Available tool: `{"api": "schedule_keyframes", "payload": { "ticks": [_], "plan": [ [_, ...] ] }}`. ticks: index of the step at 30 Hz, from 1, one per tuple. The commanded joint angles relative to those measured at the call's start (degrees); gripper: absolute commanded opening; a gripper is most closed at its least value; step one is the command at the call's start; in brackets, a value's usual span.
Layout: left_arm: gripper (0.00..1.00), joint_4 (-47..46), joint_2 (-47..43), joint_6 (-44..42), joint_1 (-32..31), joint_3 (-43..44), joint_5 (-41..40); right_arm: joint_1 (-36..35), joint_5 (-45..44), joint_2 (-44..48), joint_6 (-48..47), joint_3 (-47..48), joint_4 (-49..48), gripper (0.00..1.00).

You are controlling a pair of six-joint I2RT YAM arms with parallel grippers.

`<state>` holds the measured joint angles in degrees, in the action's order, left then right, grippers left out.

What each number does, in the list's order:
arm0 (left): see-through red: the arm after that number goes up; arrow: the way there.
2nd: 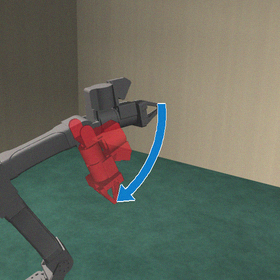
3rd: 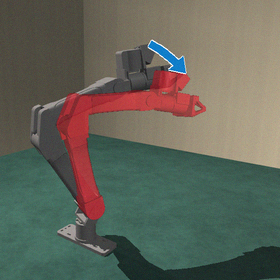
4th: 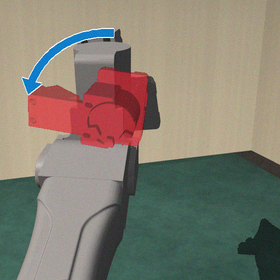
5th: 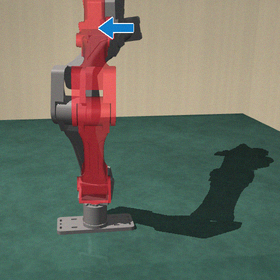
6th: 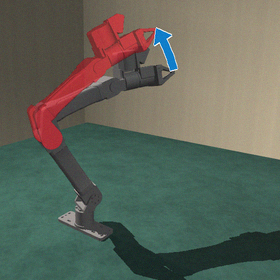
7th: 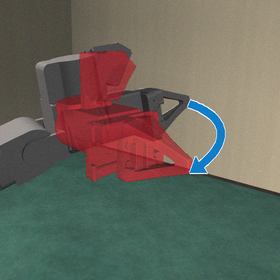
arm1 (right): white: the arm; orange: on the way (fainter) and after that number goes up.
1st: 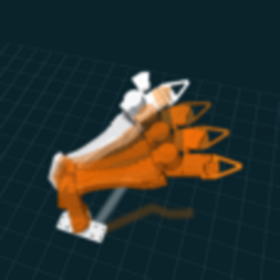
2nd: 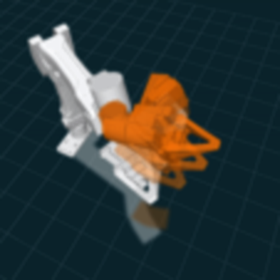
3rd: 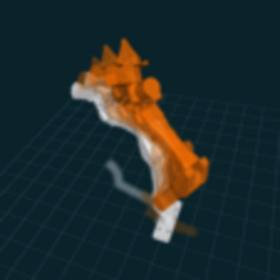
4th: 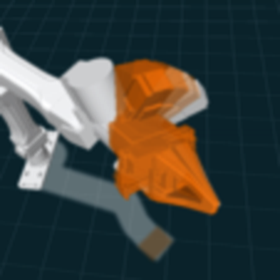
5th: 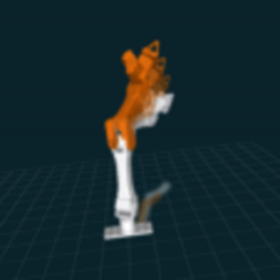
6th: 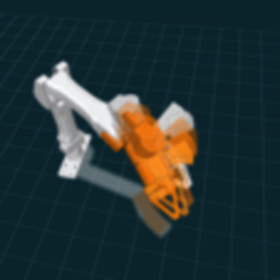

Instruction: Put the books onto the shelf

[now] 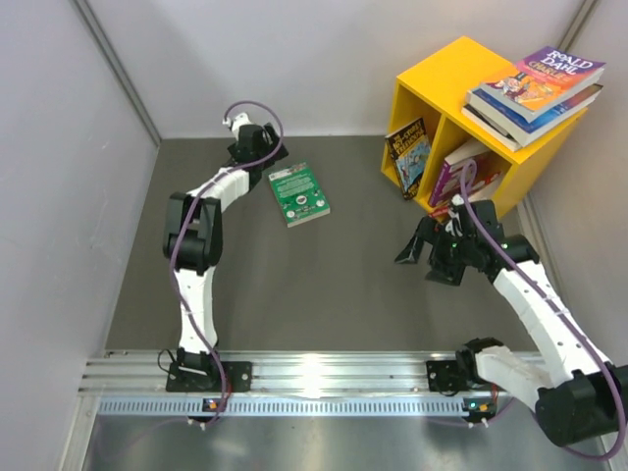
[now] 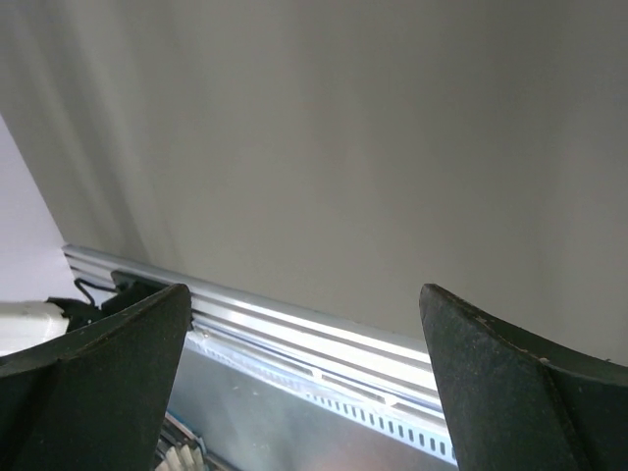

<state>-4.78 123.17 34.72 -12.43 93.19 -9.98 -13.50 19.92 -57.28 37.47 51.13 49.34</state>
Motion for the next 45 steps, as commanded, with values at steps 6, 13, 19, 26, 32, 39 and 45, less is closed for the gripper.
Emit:
{"api": "schedule_keyframes", "payload": {
  "ticks": [6, 13, 19, 26, 32, 39, 45],
  "plan": [
    [0.99, 7.8, 16.0, 1.3, 3.9, 19.5, 3.5, -2.3, -4.2, 10.7, 6.2, -2.8, 4.3, 1.0],
    [0.99, 14.4, 21.9, 3.1, 0.8, 26.4, 8.8, -2.4, -6.4, 14.6, 8.0, -2.9, 8.3, 1.0],
    [0.99, 14.7, 14.0, 4.3, -1.1, 11.9, 9.4, -2.3, -6.4, 11.8, 6.6, -1.9, 6.5, 1.0],
    [0.97, 16.9, 3.9, 3.9, -7.5, -3.8, 14.0, -2.4, -2.6, 5.9, 4.3, -3.3, -2.7, 1.0],
    [0.99, 15.0, -6.5, 6.1, -11.0, -13.3, 12.1, -3.0, 0.5, -6.3, 0.7, 0.4, -12.8, 1.0],
    [0.99, 20.5, -5.7, 2.6, -11.0, -3.7, 5.6, -5.1, 2.0, -24.3, -5.8, 14.4, -15.4, 1.0],
    [0.99, 23.2, 3.7, -0.1, -11.5, 6.2, 5.8, -5.2, 2.9, -23.7, -7.0, 16.7, -14.5, 1.0]
  ]
}}
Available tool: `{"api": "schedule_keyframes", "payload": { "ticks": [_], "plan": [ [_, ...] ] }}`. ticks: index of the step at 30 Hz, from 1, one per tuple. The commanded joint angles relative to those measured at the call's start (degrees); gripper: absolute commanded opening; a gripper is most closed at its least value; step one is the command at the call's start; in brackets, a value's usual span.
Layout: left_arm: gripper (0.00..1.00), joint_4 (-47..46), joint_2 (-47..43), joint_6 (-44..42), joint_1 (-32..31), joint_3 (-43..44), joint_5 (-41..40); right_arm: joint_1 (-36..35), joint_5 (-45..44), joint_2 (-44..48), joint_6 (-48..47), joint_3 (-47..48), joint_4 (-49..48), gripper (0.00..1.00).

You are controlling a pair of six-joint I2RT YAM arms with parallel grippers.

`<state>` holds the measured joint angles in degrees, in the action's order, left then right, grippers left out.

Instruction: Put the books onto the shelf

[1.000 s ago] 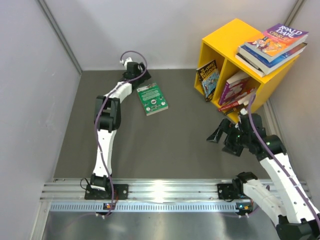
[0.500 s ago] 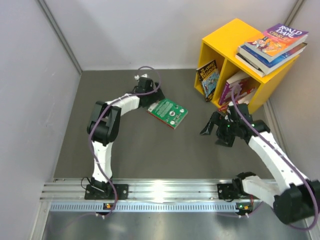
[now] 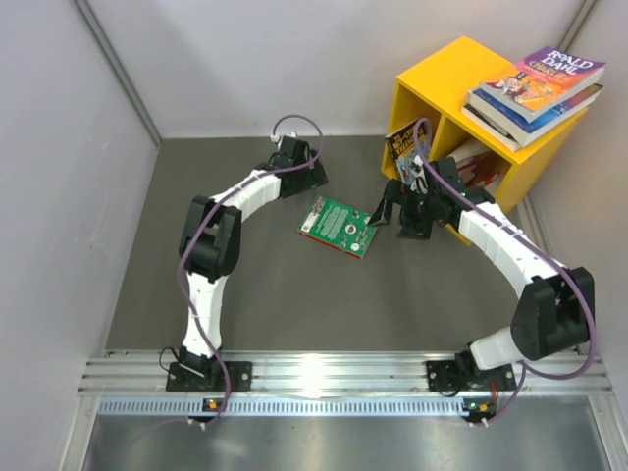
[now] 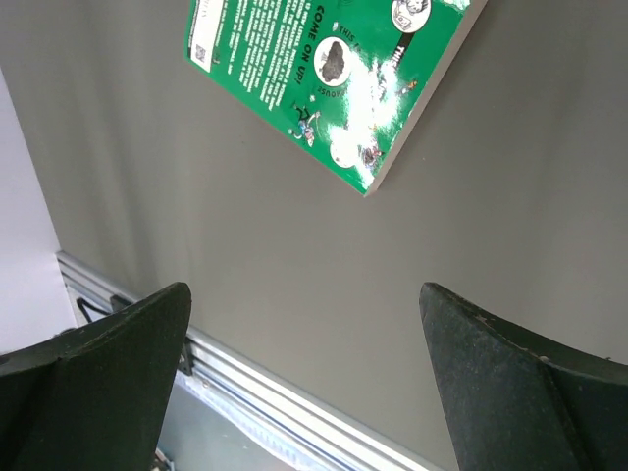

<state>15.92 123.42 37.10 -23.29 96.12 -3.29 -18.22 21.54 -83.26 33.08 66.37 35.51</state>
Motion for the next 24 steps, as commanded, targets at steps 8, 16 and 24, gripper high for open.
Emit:
{"api": "schedule_keyframes", "payload": {
  "ticks": [8, 16, 24],
  "plan": [
    [0.99, 7.5, 10.4, -1.0, -5.9, 12.1, 0.3, -0.3, -3.4, 5.9, -4.6, -2.4, 1.1, 1.0],
    [0.98, 8.4, 13.0, 3.7, -11.1, 16.4, 3.5, 0.3, -5.5, 8.0, -4.9, -2.8, 1.2, 1.0],
    [0.98, 4.7, 11.8, 2.9, -20.8, 14.1, 10.2, 1.2, -6.2, 11.0, -6.0, -5.5, 1.5, 1.0]
  ]
}}
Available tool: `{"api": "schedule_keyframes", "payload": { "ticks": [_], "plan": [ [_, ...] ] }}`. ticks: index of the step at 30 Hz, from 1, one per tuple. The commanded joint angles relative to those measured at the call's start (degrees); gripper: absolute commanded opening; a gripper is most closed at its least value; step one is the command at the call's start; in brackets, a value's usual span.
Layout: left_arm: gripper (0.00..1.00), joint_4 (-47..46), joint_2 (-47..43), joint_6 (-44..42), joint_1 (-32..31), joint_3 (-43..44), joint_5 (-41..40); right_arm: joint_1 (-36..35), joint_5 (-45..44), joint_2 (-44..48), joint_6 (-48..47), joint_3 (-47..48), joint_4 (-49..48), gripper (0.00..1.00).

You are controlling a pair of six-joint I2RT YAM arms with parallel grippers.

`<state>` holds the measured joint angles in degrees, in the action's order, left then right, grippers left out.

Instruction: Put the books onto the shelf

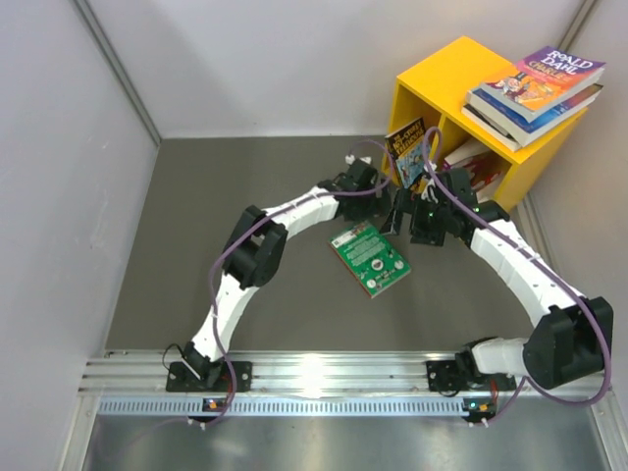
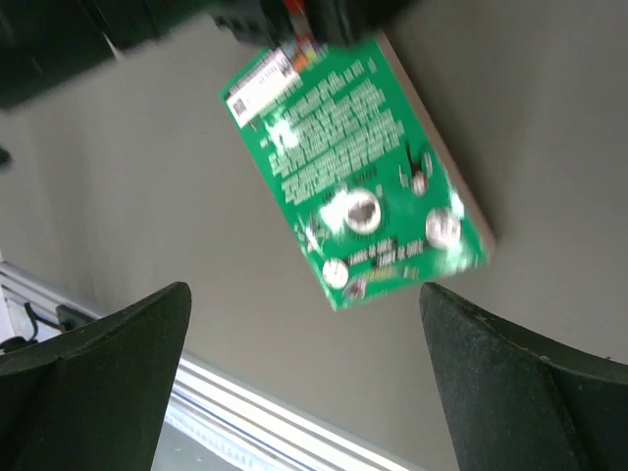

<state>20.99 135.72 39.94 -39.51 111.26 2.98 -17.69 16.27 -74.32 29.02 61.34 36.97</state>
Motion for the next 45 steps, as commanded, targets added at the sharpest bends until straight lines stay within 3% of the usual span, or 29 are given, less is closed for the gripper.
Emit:
{"api": "schedule_keyframes", "payload": {
  "ticks": [1, 7, 15, 19, 25, 27, 30, 33, 37, 41, 42, 45],
  "plan": [
    [0.98, -2.2, -1.6, 0.7, -4.6, -4.3, 3.2, 0.7, -0.9, 2.0, -2.3, -0.8, 0.0, 1.0],
    [0.98, -4.6, -16.2, 2.7, 2.0, -13.5, -9.2, 1.3, -1.6, -2.3, -4.4, -2.7, -0.7, 1.0],
    [0.99, -0.4, -30.6, 3.7, 8.6, -17.4, -13.9, 1.4, 0.0, -14.1, -5.2, -4.8, -3.7, 1.0],
    [0.98, 1.6, -34.3, 8.3, 8.3, -27.6, -6.2, 1.4, 0.8, -16.9, -5.9, -7.2, -5.0, 1.0],
    [0.97, -8.1, -40.8, 15.9, 3.6, -49.3, 7.6, 1.4, 3.1, -16.8, -6.5, -12.1, -6.7, 1.0],
    [0.97, -8.8, -40.7, 17.2, 2.2, -52.1, 10.6, 1.4, 3.4, -16.5, -6.5, -13.8, -7.0, 1.0],
    [0.98, -12.4, -40.7, 20.2, 0.2, -57.2, 12.0, 1.4, 4.6, -16.2, -6.4, -15.7, -8.0, 1.0],
    [0.98, -23.1, -40.0, 25.9, -1.4, -64.0, 13.2, 1.4, 6.7, -16.6, -6.2, -17.5, -9.3, 1.0],
    [0.98, -30.3, -35.3, 29.9, -2.9, -64.5, 13.0, 0.7, 12.7, -16.5, -4.8, -20.3, -12.3, 1.0],
    [0.98, -37.1, -30.9, 34.1, -3.6, -64.2, 14.6, -0.6, 17.0, -15.0, -1.3, -23.9, -17.9, 0.84],
    [0.98, -38.4, -30.4, 34.7, -3.9, -64.2, 15.0, -0.8, 17.6, -14.7, -0.8, -24.9, -18.6, 0.74],
    [0.98, -40.0, -30.8, 35.6, -4.1, -65.2, 14.7, -1.0, 17.4, -13.9, -0.2, -25.4, -18.8, 0.57]
  ]
}}
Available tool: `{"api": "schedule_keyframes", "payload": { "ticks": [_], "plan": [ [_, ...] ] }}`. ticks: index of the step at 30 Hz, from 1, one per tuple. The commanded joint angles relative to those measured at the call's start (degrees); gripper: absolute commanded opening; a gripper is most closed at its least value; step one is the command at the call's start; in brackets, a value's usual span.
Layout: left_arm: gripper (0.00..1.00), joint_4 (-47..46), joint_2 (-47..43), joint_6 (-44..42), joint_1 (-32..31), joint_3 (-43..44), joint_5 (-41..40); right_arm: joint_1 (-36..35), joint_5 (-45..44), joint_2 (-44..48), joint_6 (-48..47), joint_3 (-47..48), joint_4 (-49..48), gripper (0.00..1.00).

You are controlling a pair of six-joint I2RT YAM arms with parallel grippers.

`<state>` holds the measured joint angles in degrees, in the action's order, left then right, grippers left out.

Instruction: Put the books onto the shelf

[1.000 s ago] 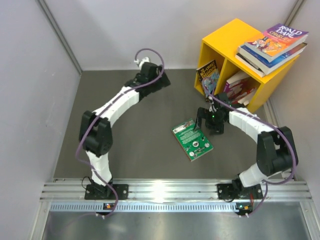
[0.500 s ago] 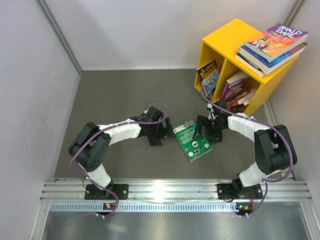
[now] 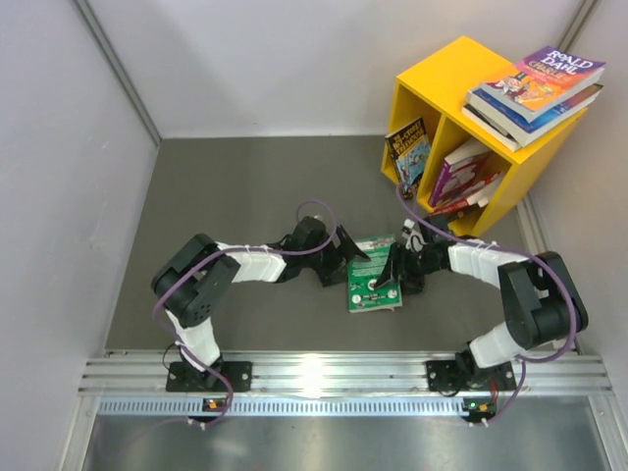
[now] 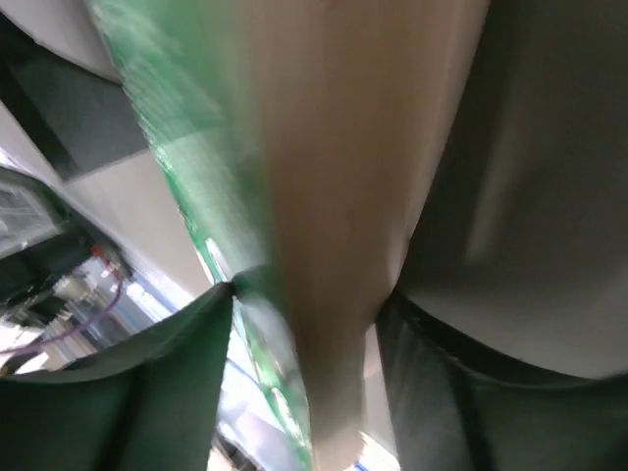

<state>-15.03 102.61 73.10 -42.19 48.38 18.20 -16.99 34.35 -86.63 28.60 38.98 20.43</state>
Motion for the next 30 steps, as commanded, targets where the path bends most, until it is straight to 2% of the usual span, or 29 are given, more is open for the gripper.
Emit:
{"api": "schedule_keyframes", "payload": {
  "ticks": [1, 3, 7, 11, 14, 20, 24, 27, 30],
  "plan": [
    [0.98, -4.2, 1.5, 2.5, -1.4, -2.8, -0.6, -1.7, -1.5, -1.3, 0.2, -3.0, -2.1, 0.52],
    [0.98, -4.8, 0.6, 2.8, -1.5, -4.2, -1.0, -1.7, -1.9, 0.0, 0.6, -3.2, -1.6, 0.41],
    [0.98, -4.8, -2.3, 3.0, -1.5, -6.3, -1.5, -1.7, -3.5, 2.1, 0.9, -2.8, 0.0, 0.26],
    [0.97, 2.1, -7.1, -2.8, -1.1, -6.5, -3.7, -1.7, -4.8, 6.7, 0.7, -0.8, 3.6, 0.0],
    [0.98, 5.1, -11.7, -8.4, 0.4, -6.5, -3.1, -1.7, -3.8, 11.5, 1.1, 1.3, 5.7, 0.0],
    [0.98, 4.4, -17.5, -11.3, 3.0, -8.3, 0.3, -1.7, 4.6, 19.9, 5.8, 5.8, 3.5, 0.0],
    [0.95, -7.2, -19.4, -8.5, 4.4, -12.0, 5.3, -1.7, 13.7, 21.9, 12.0, 6.2, -2.7, 0.0],
    [0.94, -22.8, -20.2, -3.3, 6.2, -14.6, 9.6, -2.3, 15.1, 23.7, 14.7, 6.9, -3.9, 0.0],
    [0.94, -27.5, -20.8, -2.2, 7.3, -14.7, 11.9, -2.5, 16.2, 25.7, 16.0, 7.1, -4.8, 0.0]
  ]
}}
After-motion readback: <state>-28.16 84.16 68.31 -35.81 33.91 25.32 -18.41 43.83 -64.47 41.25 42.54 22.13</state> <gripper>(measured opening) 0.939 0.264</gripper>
